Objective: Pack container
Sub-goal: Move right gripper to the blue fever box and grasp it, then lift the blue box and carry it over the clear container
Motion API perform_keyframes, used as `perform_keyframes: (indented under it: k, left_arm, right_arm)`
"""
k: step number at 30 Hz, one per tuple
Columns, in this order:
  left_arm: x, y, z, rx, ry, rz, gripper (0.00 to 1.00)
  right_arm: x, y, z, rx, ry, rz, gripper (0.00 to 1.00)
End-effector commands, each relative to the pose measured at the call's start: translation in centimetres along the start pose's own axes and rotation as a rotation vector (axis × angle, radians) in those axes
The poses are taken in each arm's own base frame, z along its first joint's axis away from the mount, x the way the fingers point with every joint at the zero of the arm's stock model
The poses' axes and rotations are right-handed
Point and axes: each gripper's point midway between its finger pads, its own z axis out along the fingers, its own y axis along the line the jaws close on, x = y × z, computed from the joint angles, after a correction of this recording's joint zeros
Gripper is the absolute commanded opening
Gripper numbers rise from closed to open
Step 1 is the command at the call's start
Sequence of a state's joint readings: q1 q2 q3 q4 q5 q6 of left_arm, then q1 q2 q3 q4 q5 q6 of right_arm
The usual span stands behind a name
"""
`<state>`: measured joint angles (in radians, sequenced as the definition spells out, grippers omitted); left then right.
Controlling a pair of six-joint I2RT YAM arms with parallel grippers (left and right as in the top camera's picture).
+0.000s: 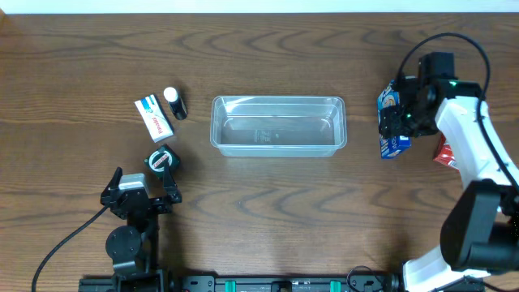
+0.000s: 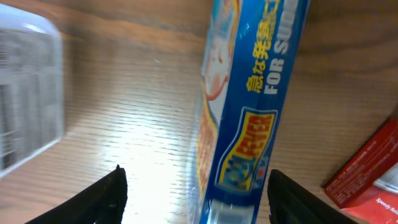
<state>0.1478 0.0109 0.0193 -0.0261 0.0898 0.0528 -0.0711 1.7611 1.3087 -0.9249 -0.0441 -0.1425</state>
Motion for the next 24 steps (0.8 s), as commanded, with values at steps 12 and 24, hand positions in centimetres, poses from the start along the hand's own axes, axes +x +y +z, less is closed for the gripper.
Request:
perform_keyframes:
  k: [12, 24]
  left_arm:
    - [1.52, -0.15, 0.07, 0.010, 0.047, 0.005, 0.98]
    - [1.52, -0.16, 0.07, 0.010, 0.047, 0.005, 0.98]
  right_arm:
    - [0.08, -0.18, 0.70, 0.031, 0.030, 0.079, 0.40]
    - [-0.30, -0.31, 0.71, 0.037, 0.015, 0.085, 0.21]
